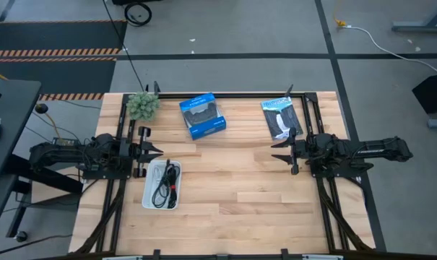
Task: Pick and place USB-C Cables
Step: Return to Home Position
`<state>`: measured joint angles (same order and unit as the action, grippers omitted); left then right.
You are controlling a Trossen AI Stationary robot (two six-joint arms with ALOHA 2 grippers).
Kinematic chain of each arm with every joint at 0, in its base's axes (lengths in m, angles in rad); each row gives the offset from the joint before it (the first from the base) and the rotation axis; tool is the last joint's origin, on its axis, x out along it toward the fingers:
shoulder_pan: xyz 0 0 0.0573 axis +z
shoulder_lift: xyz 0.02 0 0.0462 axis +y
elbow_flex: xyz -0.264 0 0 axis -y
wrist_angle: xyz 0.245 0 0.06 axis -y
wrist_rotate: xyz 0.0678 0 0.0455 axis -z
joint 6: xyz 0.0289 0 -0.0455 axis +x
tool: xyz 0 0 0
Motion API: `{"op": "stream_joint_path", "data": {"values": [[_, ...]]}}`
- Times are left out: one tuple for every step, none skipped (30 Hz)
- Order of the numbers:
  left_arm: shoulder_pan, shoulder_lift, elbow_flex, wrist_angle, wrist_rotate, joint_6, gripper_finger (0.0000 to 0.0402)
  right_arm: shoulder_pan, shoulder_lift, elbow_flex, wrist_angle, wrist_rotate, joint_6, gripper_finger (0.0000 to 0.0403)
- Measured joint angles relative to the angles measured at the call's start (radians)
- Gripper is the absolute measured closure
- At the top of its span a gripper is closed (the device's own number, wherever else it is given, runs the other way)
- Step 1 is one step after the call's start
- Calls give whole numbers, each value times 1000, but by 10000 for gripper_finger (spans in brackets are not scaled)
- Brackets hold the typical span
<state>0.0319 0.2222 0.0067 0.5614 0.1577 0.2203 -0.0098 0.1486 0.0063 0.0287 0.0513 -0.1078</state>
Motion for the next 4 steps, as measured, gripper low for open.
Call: {"op": "stream_joint_path", "data": {"values": [[0, 0, 0, 0, 0, 0, 365, 0, 0, 0, 0, 0, 0, 234], [0, 0, 0, 0, 0, 0, 365, 0, 0, 0, 0, 0, 0, 234], [0, 0, 0, 0, 0, 0, 365, 0, 0, 0, 0, 0, 0, 234], [0, 0, 0, 0, 0, 0, 365, 0, 0, 0, 0, 0, 0, 234]]}}
